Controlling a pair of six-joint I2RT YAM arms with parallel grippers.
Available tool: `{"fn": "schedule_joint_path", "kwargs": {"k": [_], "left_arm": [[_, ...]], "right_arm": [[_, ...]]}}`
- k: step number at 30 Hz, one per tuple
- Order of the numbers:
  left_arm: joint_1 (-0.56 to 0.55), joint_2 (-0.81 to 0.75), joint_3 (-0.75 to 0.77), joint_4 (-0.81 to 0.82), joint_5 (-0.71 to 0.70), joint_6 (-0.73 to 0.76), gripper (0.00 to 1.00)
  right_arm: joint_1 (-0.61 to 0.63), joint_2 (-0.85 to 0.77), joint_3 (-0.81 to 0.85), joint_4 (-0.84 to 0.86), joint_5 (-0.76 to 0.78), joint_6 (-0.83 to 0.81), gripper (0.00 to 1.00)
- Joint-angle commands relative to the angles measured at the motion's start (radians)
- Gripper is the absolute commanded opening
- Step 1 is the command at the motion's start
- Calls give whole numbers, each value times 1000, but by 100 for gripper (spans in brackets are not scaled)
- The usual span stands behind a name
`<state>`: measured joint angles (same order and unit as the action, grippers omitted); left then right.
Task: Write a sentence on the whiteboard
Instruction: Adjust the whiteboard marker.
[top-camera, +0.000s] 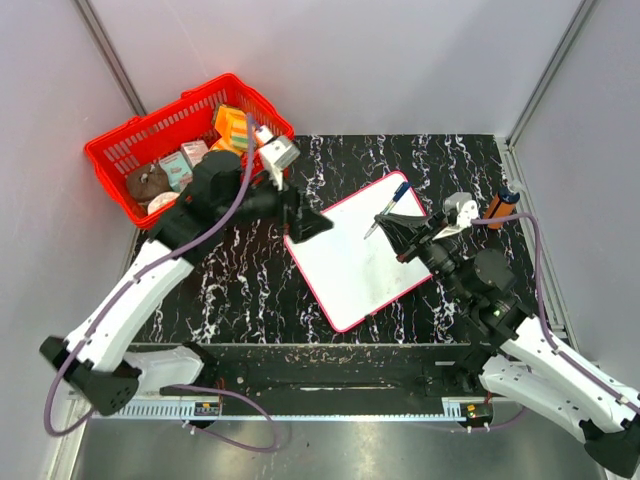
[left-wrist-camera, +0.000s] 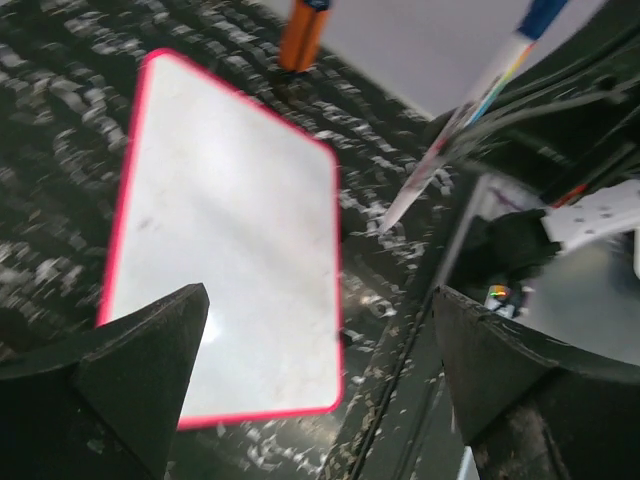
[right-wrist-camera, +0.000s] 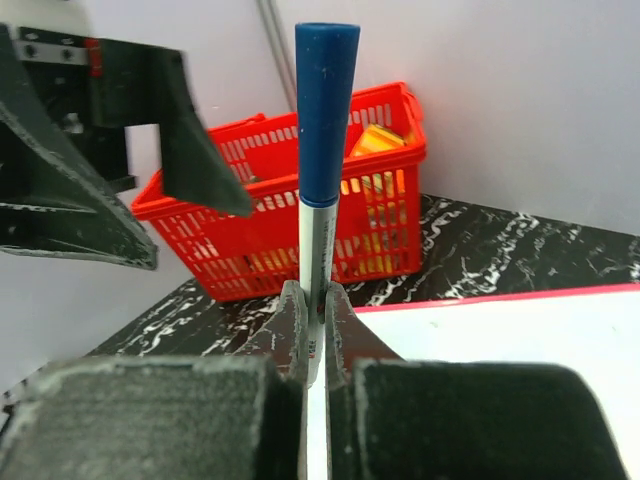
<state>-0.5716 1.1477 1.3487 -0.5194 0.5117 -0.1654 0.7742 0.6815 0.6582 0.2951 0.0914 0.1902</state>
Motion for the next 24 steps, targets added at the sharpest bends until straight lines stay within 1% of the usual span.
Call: {"fn": "schedule_joint_path", "kwargs": {"k": [1,2,3,5,8,12,16,18,19,22,23,24], "left_arm": [[-76,116,122,136,158,-102,99],[-92,168,144,136,165,-102,99],[-127,190,161,140,168,-102,99],[-160,240,193,150,163,-105,99],[-203,276,208,189,163,-111,97],[-235,302,202,237,194,-125,88],[-251,296,187,289,212,-144,54],[-252,287,176,309,194,-148,54],[-252,274,175,320,185,-148,56],[-254,265,168,343,172,-148,54],[-254,267,173,341,182,-149,37],[-254,268,175,337,186,-149,25]], "right_arm": [[5,-5,78,70,-85,40,0],[5,-10,80,76,-84,49,0],[4,-17,83,88,-81,51,0],[4,-20,96,91,-68,52,0],[5,-26,110,84,-58,51,0],[5,-43,115,81,-42,48,0],[5,-50,106,81,-30,49,0],[4,-56,104,73,-28,55,0],[5,-57,103,72,-25,63,0],[5,-65,93,73,-16,71,0],[5,-69,92,72,-12,74,0],[5,-72,90,72,-7,75,0]]}}
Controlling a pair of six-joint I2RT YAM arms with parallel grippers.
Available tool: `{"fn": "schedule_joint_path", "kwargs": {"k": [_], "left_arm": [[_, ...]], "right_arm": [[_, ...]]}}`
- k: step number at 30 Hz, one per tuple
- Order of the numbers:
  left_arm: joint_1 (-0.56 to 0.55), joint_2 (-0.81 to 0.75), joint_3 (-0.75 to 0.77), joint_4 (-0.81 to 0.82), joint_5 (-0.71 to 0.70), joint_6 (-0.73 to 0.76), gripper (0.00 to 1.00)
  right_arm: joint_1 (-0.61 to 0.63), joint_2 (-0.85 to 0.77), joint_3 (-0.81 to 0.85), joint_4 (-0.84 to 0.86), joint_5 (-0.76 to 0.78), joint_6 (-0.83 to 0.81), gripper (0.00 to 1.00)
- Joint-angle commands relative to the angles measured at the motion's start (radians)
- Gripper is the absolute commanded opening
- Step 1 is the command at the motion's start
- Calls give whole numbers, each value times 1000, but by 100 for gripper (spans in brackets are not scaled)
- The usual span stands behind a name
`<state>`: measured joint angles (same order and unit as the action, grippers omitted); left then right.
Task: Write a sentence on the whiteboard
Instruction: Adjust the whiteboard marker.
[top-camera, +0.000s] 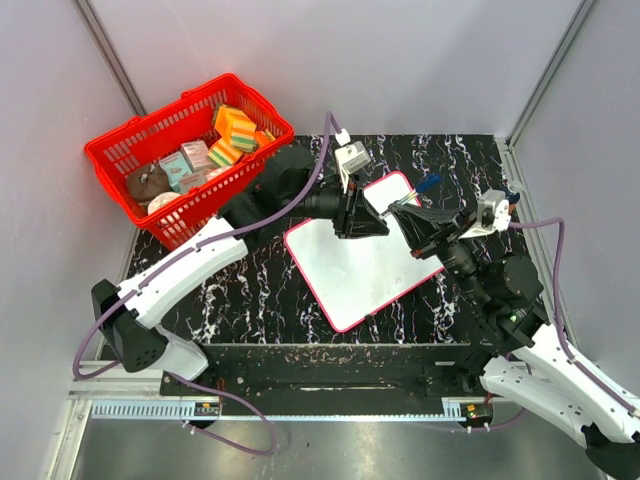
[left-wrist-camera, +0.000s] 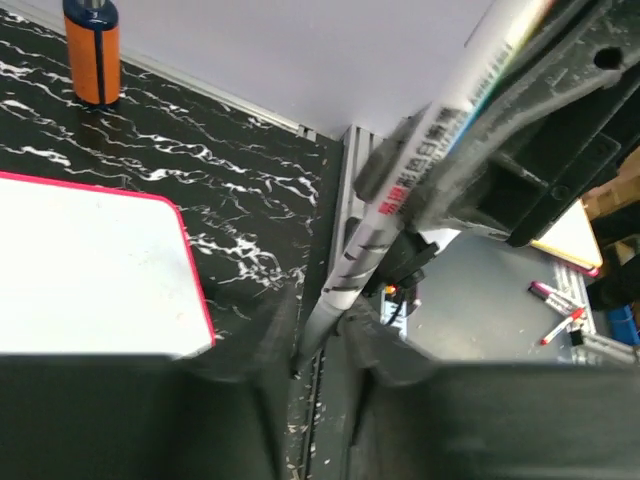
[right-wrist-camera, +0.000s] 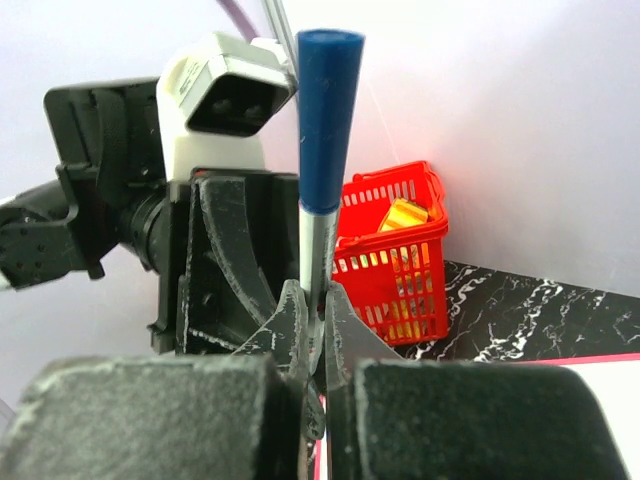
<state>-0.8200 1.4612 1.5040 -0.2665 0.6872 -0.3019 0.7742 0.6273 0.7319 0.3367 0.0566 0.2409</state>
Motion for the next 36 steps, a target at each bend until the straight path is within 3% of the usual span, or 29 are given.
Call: {"fn": "schedule_joint_path", "kwargs": {"k": [1,2,5,6,9,12,13,17,25,27,36], "left_arm": [[-5,-45,28,75,6,-9,12],[-5,-47,28,63,-3,-5,0],[-5,-68,16,39,-21,6,0],[-5,-87,13,35,-32,7,0],[-5,-105,35,-17,-57,24,0],[-5,-99,100,-106,-63,47,0],[-5,-98,120,-128,-66,50,0],[-5,-91,194,-220,-69,84,0],[-5,-101,298,-396,-34,158,0],[-5,-123,297,-401,-20,165,0],[-5,-200,295,-418,14,195,0]], "right_arm": [[5,-21,15,30,38,28,0],[5,-27,15,22,46,28,0],[4,-41,43,-62,106,60,0],[5,-41,53,-88,112,64,8],[5,-57,78,-140,86,55,18],[5,-75,90,-163,34,52,49],[4,-80,98,-174,13,60,72],[5,-72,150,-235,-90,71,100],[5,49,302,-268,-334,87,99],[5,64,325,-266,-360,95,91],[4,137,373,-258,-475,133,76]]}}
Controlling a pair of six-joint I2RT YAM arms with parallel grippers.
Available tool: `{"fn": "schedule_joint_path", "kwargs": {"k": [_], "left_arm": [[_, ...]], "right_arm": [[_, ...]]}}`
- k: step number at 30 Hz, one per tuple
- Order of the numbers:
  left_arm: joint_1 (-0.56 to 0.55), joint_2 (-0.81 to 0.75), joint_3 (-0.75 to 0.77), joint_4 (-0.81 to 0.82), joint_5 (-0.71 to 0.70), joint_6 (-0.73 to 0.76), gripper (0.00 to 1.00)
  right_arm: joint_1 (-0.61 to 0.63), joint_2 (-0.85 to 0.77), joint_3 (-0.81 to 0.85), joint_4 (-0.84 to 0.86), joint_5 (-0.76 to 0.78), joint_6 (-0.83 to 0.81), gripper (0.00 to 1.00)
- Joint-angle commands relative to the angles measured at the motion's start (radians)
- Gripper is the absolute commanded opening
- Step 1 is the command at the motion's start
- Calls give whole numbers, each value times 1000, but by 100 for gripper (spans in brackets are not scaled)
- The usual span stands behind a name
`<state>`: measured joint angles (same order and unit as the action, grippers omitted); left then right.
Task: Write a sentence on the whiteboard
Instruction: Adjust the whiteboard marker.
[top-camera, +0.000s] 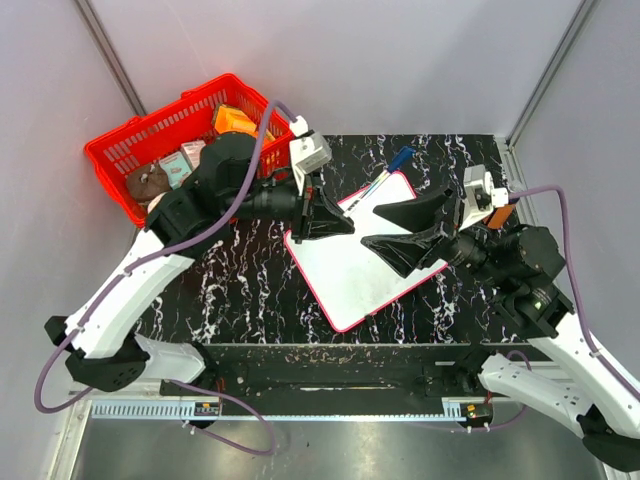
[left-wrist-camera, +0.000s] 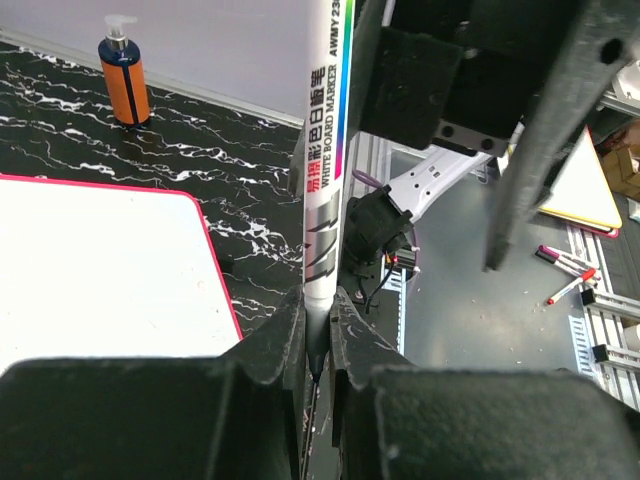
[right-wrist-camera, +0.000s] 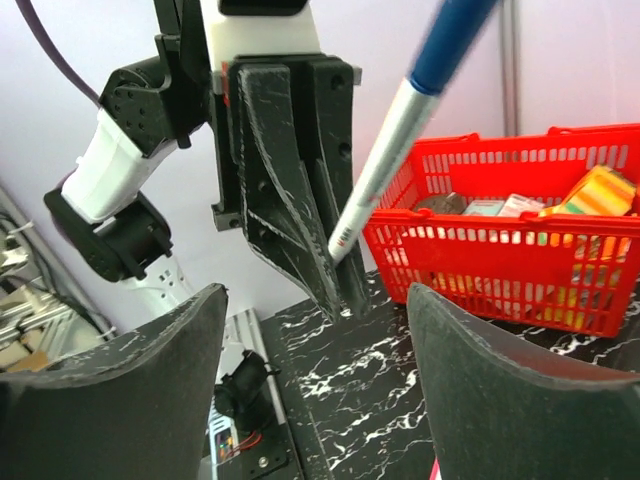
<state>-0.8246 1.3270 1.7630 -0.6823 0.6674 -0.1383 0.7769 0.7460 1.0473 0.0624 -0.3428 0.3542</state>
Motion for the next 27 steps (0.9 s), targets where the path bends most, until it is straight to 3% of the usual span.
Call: {"fn": "schedule_joint_path", "kwargs": {"k": [1,4,15,27], "left_arm": [[-1,-84,36,-5,32,35,0],[-1,-104,32,-28,50,48,0],[-1,-134,6,-69,139,69,0],[-2,-129,-14,-71,184,63,0]], "right_arm": [[1,23,63,17,-90,22,74],[1,44,72,45,-120,40,69],[-7,176,143,247,-315,163,66],[-5,213,138,343,-329,229,51]]}}
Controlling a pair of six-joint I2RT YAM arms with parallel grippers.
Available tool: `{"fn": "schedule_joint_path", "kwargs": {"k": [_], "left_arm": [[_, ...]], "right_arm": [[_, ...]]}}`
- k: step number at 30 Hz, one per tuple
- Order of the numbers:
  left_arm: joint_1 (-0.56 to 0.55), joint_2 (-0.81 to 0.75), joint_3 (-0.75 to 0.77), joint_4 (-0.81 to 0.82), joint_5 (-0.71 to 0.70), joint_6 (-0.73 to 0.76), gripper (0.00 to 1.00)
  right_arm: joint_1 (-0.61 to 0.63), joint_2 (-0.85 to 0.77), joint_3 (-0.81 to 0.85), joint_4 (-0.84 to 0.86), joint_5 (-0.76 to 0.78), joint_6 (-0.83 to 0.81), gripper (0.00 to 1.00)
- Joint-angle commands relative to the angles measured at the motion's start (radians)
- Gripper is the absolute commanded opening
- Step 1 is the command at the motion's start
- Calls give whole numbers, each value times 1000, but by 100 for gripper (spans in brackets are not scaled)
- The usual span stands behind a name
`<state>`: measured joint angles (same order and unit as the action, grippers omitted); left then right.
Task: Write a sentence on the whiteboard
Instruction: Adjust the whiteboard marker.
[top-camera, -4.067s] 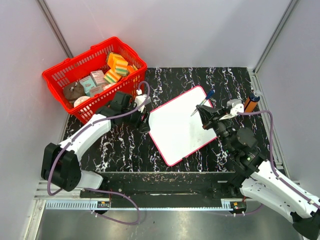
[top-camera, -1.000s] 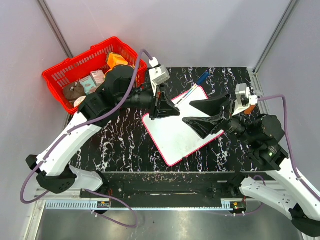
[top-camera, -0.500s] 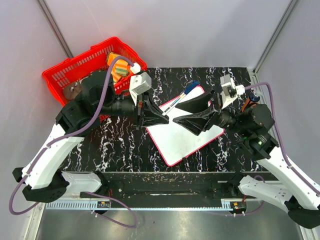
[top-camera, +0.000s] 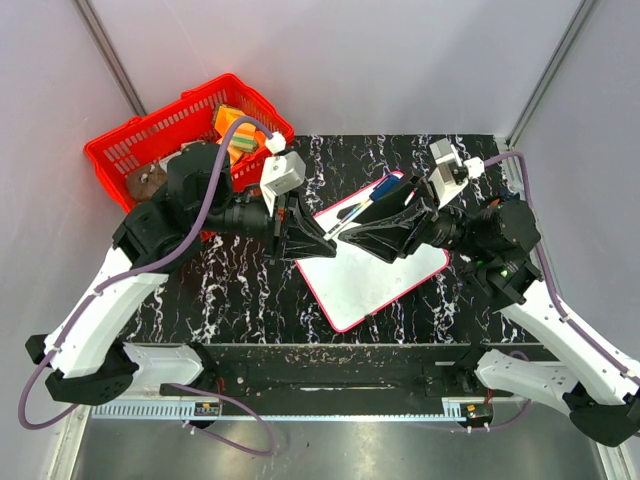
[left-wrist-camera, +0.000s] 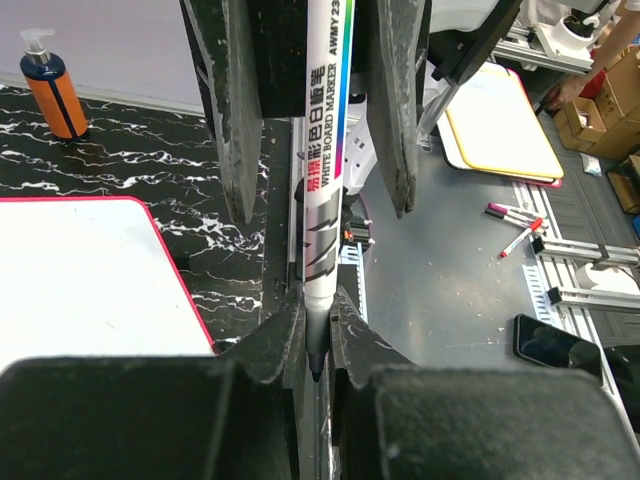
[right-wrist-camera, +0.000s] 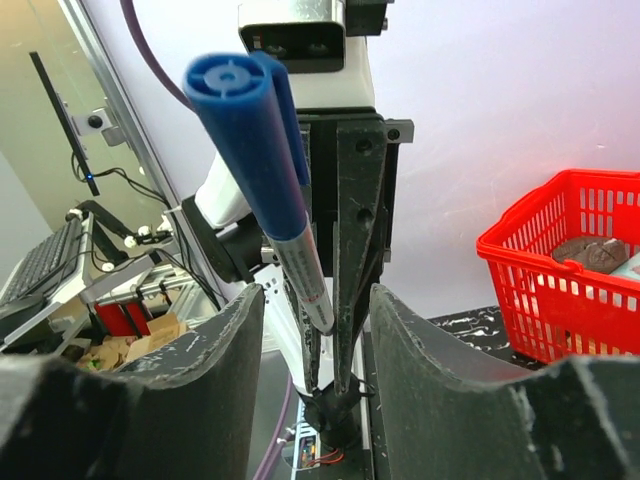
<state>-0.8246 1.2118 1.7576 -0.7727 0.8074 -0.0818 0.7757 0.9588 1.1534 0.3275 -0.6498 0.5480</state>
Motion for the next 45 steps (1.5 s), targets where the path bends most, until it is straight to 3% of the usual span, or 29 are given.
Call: {"fn": "schedule_joint_path", "kwargs": {"k": [1,33,35,38,40,43,44,45], "left_arm": [[-1,-14,-12,21,47,4,0],[-4,-1,-17,47,72,-10,0],[-5,-3,-18,47,72,-10,0],[-4,-1,-17,47,72,-9,0],[-4,-1,-14,47,70,-10,0],[-5,-3,-15,46,55,-13,0],[-4,-6,-18,46,49,-15,3],[-5,-9,-23,52,38,-21,33]], "right_arm": [[-4,-2,28,91,-19,39,50],[-4,37,12,107,-105,72,39],[-6,34,6,105,-100,72,35],[-6,29,6,96,-99,61,20],[-4,26,9,81,-96,56,4],[-4,21,6,62,-82,44,0],[-4,17,3,59,-76,38,0],[-4,9,2,47,-67,32,0]]}}
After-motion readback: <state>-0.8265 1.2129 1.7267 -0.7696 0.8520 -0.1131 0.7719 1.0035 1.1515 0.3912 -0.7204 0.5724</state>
